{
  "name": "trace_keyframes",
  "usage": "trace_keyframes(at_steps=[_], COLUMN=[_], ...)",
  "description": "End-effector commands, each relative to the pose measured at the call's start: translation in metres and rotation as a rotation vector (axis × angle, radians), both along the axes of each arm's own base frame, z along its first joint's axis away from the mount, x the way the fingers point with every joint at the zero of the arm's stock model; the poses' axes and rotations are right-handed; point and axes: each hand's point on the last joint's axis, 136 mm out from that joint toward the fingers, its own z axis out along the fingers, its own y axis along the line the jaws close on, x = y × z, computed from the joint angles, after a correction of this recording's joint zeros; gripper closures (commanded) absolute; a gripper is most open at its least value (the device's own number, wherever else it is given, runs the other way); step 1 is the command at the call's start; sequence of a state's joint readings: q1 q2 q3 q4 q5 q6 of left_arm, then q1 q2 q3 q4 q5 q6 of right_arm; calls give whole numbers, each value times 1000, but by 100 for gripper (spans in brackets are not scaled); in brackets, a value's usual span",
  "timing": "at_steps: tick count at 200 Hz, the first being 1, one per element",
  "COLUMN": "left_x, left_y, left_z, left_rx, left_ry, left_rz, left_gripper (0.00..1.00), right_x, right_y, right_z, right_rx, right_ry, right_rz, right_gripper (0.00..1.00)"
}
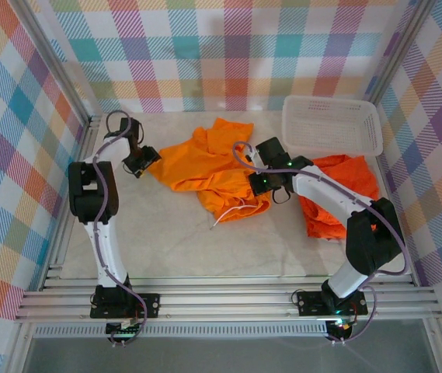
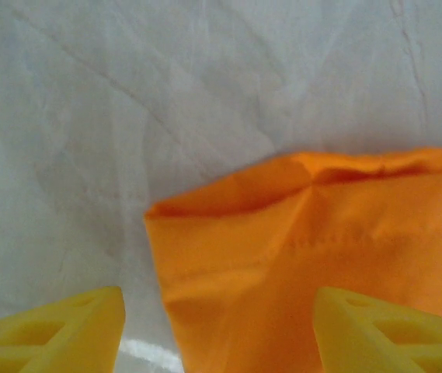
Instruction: Fold and stack the shorts
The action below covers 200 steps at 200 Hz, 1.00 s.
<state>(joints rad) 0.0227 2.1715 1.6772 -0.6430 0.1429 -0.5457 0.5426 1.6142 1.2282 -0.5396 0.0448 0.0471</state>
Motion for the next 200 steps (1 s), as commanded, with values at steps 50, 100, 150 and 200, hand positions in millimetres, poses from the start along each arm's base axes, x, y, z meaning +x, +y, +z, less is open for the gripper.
trace_keyframes(at_steps=[50,100,150,200], left_x=[16,18,18,22], left_y=[-16,-32,-35,-23], left_z=[-6,-17,-10,73], left_rx=[74,63,62,83], left_ry=[51,88,76,-98], left_rz=[-71,-98,-105,-66], left_gripper=[41,57,96,100], right_x=[1,2,2,4], right_y=[-3,-2,-1,0], right_z=[8,6,6,19], right_rx=[17,29,42,69], right_ry=[-20,-12,-5,-17], right_rz=[-1,2,-7,-32], right_gripper=[100,100,100,100])
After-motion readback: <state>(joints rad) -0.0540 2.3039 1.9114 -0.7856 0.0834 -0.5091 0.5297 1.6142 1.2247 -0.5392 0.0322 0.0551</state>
